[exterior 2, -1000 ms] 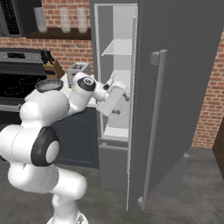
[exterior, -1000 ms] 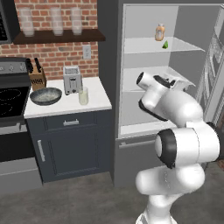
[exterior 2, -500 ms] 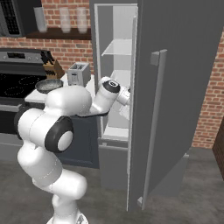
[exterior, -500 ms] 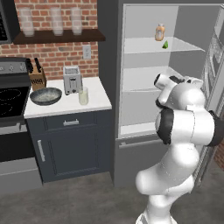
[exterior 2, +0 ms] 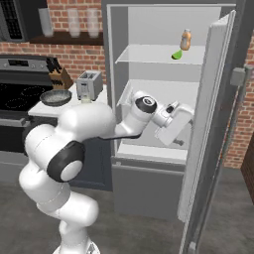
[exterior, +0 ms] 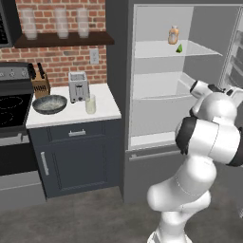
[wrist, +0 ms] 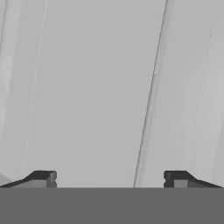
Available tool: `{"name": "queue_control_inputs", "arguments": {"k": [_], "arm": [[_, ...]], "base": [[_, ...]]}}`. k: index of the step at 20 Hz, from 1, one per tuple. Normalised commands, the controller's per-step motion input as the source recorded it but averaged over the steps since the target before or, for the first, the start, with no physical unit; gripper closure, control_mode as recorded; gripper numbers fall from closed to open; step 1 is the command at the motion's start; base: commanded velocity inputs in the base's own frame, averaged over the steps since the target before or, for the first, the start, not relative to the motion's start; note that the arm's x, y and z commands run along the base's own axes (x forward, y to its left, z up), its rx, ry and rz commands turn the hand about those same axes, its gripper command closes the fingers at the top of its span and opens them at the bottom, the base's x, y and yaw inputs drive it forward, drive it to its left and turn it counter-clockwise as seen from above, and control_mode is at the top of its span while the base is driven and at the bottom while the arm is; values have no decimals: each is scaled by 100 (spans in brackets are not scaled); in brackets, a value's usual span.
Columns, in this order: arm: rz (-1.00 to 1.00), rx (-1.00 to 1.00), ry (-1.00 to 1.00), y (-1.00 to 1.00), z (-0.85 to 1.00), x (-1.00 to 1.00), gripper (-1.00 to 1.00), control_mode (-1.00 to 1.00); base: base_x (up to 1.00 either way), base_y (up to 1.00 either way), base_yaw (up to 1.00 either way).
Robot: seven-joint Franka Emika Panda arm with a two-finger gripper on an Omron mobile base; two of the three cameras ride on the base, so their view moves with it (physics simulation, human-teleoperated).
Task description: Grab a lemon wedge from the fridge and one ice cube from the ice bowl, and put them in the glass of lemonade.
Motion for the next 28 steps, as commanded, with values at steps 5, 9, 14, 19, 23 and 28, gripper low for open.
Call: {"name": "queue_control_inputs", "arguments": {"k": [5, 9, 14, 19, 23, 28], "arm": [[0, 0, -39, 59, 31, -56, -100, -100], [0, 7, -38, 100, 14, -27, -100, -100], [0, 30, -31, 100, -5, -30, -100, -100], [0, 41, -31, 100, -23, -47, -100, -100], [4, 38, -16, 100, -24, -67, -100, -100], [18, 19, -17, 90, -31, -92, -100, -100]], "base": [[0, 0, 0], [0, 0, 0], [0, 0, 0], [0, 0, 0], [0, 0, 0], [0, 0, 0]]}}
